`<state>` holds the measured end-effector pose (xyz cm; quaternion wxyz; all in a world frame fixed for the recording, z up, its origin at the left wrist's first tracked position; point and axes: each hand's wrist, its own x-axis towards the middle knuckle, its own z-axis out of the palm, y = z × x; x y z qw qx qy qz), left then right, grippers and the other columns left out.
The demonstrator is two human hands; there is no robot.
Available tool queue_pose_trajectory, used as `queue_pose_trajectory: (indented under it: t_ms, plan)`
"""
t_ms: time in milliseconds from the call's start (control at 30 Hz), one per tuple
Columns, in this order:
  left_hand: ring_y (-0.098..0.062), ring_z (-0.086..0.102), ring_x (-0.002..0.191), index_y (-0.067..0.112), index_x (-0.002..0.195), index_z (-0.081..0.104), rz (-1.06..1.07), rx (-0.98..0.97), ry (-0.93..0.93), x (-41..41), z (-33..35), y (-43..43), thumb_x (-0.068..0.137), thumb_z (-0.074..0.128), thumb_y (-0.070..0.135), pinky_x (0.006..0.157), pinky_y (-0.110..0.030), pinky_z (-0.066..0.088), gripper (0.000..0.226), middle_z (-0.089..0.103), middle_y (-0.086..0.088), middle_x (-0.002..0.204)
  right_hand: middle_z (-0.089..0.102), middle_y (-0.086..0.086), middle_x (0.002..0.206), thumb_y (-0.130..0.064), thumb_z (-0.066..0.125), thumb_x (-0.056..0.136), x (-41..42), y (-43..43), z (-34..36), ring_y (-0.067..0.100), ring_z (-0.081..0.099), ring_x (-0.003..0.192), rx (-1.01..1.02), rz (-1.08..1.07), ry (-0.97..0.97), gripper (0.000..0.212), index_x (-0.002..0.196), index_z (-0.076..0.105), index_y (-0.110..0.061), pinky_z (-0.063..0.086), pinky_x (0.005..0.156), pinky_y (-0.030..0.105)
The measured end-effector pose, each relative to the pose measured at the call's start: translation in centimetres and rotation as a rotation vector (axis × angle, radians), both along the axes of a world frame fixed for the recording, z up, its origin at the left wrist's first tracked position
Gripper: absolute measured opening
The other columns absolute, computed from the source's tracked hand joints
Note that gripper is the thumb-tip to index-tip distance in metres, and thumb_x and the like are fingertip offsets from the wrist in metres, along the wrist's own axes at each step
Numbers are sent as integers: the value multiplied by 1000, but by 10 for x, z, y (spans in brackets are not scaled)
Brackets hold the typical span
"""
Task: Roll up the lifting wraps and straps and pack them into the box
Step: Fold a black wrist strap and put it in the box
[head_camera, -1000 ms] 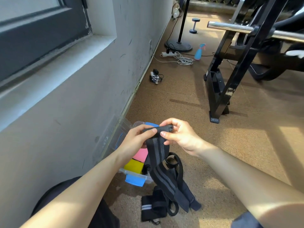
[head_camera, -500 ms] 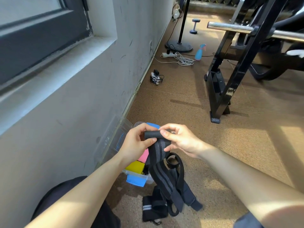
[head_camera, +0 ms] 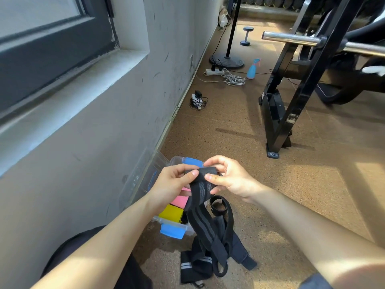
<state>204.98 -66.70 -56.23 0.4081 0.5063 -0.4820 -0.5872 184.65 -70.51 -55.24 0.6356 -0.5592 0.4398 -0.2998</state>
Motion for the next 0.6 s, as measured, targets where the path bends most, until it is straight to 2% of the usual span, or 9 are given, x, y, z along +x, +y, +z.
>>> queue_pose_trajectory:
  t_ms: [100, 200, 300, 367, 433, 500, 600]
  plan:
    - [-12, 72, 78, 20, 113, 74, 73, -67, -16, 1, -3, -2, 97, 68, 14, 67, -25, 54, 17, 77, -10, 83, 73, 13, 112, -7, 73, 92, -1, 0, 3, 20, 73, 92, -74, -38, 107, 29, 119, 62, -10, 62, 63, 33]
    - [-6, 71, 73, 21, 109, 74, 146, -128, -3, 1, -3, -3, 93, 72, 7, 62, -20, 52, 21, 75, -8, 80, 77, 10, 108, -13, 72, 94, -1, 1, 4, 21, 77, 92, -75, -44, 133, 30, 122, 64, -17, 63, 66, 34]
    - [-7, 73, 77, 17, 112, 75, 177, -178, -4, -1, -3, -1, 92, 72, 5, 62, -18, 54, 23, 79, -5, 86, 76, 14, 111, -8, 69, 96, 3, 6, 3, 25, 76, 99, -17, -87, 66, 35, 130, 63, -11, 63, 68, 32]
    - [-2, 71, 79, 12, 123, 72, 167, -204, -34, 0, -4, -2, 92, 72, 6, 67, -18, 55, 31, 79, 2, 85, 71, 27, 115, -6, 67, 96, 5, 8, 1, 37, 71, 106, 38, -130, 9, 36, 132, 62, -6, 64, 71, 33]
    - [-4, 73, 91, 11, 129, 70, 156, -217, -40, 2, -7, -3, 92, 74, 9, 81, -24, 58, 38, 80, 5, 96, 67, 34, 119, -5, 68, 95, 6, 10, 1, 43, 70, 108, 91, -163, -43, 35, 130, 63, -6, 63, 71, 32]
    - [-10, 73, 105, 16, 131, 70, 147, -255, -103, 2, -8, -2, 91, 75, 13, 93, -32, 58, 40, 79, 3, 109, 69, 30, 119, -3, 69, 93, 8, 11, 2, 35, 73, 99, 126, -196, -82, 33, 126, 65, -6, 62, 67, 29]
    - [-6, 72, 104, 19, 134, 67, 117, -309, -189, 1, -8, -3, 90, 77, 14, 92, -27, 58, 45, 76, 5, 115, 71, 24, 117, 0, 70, 92, 7, 12, 5, 27, 73, 92, 121, -206, -105, 29, 120, 67, -8, 61, 64, 26]
